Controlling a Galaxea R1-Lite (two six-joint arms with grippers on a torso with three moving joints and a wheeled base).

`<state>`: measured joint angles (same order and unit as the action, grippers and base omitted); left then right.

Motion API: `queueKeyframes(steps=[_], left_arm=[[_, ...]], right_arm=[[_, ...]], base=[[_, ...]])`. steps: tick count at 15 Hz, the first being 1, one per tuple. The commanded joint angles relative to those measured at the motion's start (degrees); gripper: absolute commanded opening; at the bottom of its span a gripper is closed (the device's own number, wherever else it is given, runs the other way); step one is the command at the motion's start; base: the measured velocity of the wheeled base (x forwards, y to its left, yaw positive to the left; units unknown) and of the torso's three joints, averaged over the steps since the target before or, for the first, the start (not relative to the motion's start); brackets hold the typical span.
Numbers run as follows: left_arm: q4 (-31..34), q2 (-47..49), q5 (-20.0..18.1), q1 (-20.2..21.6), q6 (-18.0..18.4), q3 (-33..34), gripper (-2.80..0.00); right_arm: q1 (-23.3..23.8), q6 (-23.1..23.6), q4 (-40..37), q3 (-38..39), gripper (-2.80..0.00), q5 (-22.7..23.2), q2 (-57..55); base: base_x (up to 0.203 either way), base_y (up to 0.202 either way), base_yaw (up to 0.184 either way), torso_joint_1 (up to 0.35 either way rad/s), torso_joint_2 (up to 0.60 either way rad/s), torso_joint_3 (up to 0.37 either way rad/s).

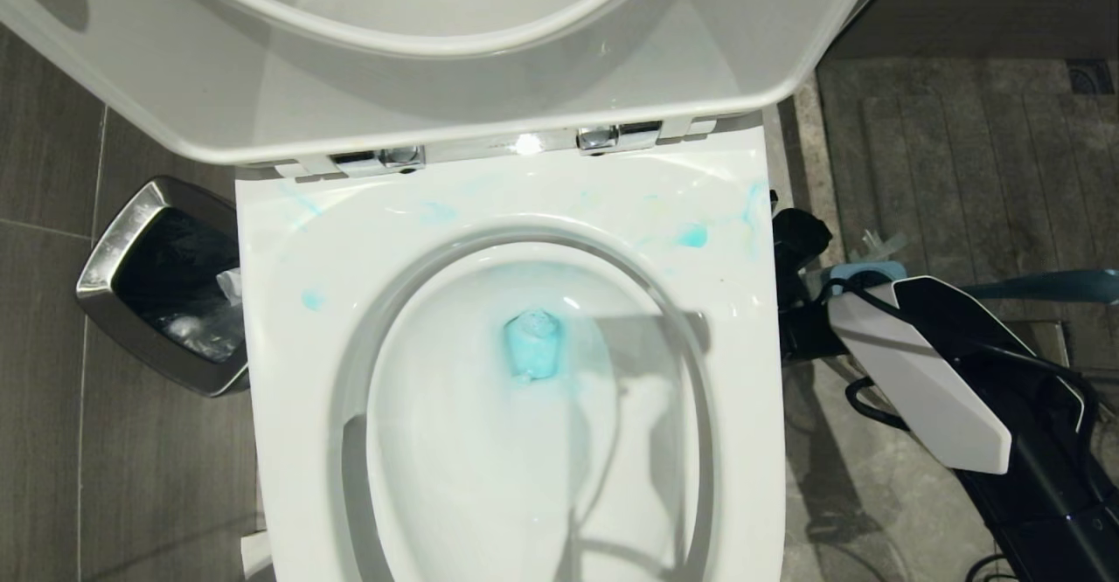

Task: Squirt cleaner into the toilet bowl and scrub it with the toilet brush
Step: Place the cleaning agent on the floor

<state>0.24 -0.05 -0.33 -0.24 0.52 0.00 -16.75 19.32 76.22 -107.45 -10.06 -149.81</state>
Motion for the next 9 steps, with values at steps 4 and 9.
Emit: queueKeyframes(steps=[4,9], left_arm=[[0.0,0.0,0.0,0.0,0.0,0.0,-2.8],[0.0,0.0,0.0,0.0,0.0,0.0,-2.8]], right_arm=[[-0.3,0.2,1.9,0.3,-2.8,-0.8,-1.2],[-0.6,0.3,2.3,0.4,0.0,-1.8,-0.8]], base=[[0.0,0.0,0.0,0.0,0.0,0.0],[0.0,0.0,0.0,0.0,0.0,0.0]])
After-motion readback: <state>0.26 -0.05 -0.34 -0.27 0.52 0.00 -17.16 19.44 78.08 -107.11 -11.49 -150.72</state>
